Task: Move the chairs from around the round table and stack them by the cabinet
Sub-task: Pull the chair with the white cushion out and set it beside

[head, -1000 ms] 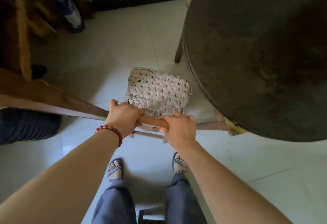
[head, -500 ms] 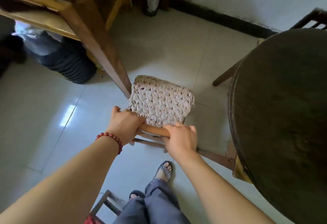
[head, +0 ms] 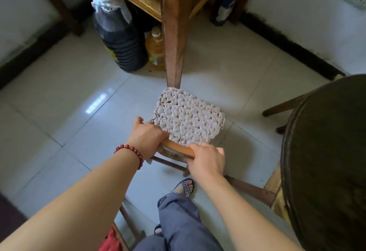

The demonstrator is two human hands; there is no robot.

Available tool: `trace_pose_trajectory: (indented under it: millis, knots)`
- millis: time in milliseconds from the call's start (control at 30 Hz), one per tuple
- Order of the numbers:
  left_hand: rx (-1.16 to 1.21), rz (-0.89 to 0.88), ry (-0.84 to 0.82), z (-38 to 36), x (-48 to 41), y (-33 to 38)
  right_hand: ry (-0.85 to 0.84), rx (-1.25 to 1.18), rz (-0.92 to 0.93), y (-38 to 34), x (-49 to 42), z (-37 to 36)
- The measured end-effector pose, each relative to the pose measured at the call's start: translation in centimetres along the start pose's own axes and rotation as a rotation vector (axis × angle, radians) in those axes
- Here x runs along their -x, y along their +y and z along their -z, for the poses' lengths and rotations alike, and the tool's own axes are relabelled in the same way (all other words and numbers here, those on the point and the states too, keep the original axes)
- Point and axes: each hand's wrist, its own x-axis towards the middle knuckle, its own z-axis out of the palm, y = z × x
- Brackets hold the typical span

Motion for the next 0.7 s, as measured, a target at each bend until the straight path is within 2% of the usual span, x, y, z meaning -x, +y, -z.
trace_pose_trajectory:
  millis: [200, 700]
  knots:
    - [0.027, 0.12, -0.023, -1.5, 4.9, -0.3, -0.007, 0.06, 0.129, -1.6, 2.1, -0.3]
    - [0.231, 0.6, -0.014, -6.8, 18.1, -3.3, -0.064, 0.205, 0.559, -10.9, 4.6, -3.7]
